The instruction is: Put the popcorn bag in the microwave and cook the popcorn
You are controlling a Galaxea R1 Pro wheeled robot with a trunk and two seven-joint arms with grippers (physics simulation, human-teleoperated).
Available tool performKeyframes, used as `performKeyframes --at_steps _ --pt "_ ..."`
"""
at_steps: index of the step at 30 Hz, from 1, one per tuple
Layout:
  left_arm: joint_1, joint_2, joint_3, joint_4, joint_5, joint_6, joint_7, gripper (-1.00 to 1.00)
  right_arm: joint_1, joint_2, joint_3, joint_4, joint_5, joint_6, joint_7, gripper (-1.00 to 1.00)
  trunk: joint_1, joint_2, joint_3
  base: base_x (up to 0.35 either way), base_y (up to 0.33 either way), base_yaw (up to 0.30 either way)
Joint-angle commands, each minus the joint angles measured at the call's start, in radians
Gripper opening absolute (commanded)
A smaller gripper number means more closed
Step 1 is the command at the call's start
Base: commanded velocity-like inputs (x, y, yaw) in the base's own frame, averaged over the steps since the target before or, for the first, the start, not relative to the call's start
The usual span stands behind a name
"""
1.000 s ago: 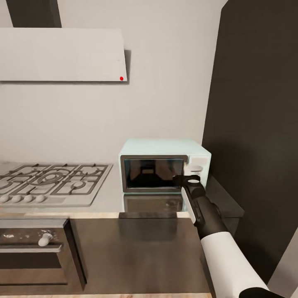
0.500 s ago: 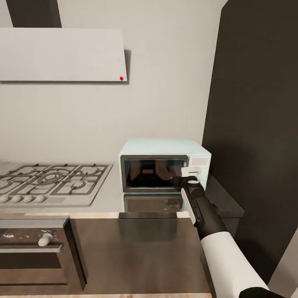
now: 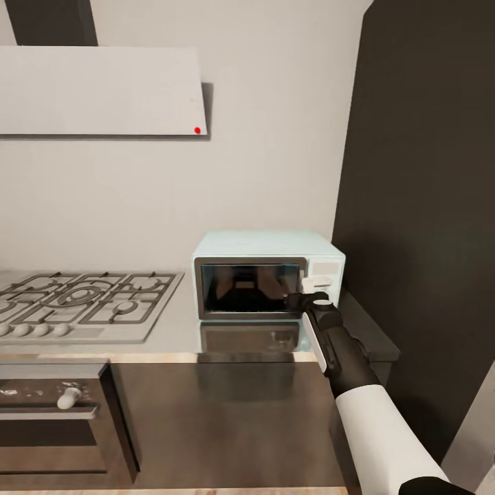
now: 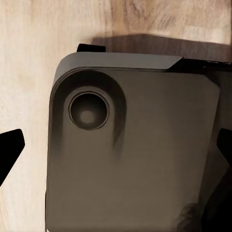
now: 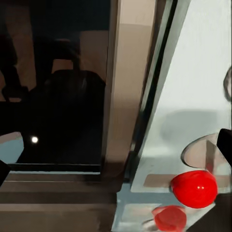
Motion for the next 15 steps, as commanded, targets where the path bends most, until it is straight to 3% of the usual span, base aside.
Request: performKeyframes --at_steps 1,11,15 --pt "0.0 0.0 0.0 0.0 0.01 -0.002 0.0 1.0 -0.001 0.0 0.001 -0.001 0.01 0.007 0.001 1.0 0.0 -0.001 -0.001 0.0 -0.045 0.0" --pt "0.0 0.0 0.0 0.0 0.01 -0.002 0.0 1.0 -0.001 0.0 0.0 -0.013 0.01 0.005 0.0 1.0 0.0 -0.001 -0.001 0.0 -0.006 0.0" --pt "0.0 0.0 0.0 0.0 0.01 -0.001 0.0 1.0 -0.001 0.003 0.0 -0.015 0.01 -0.04 -0.003 1.0 0.0 -0.001 -0.001 0.0 0.0 0.0"
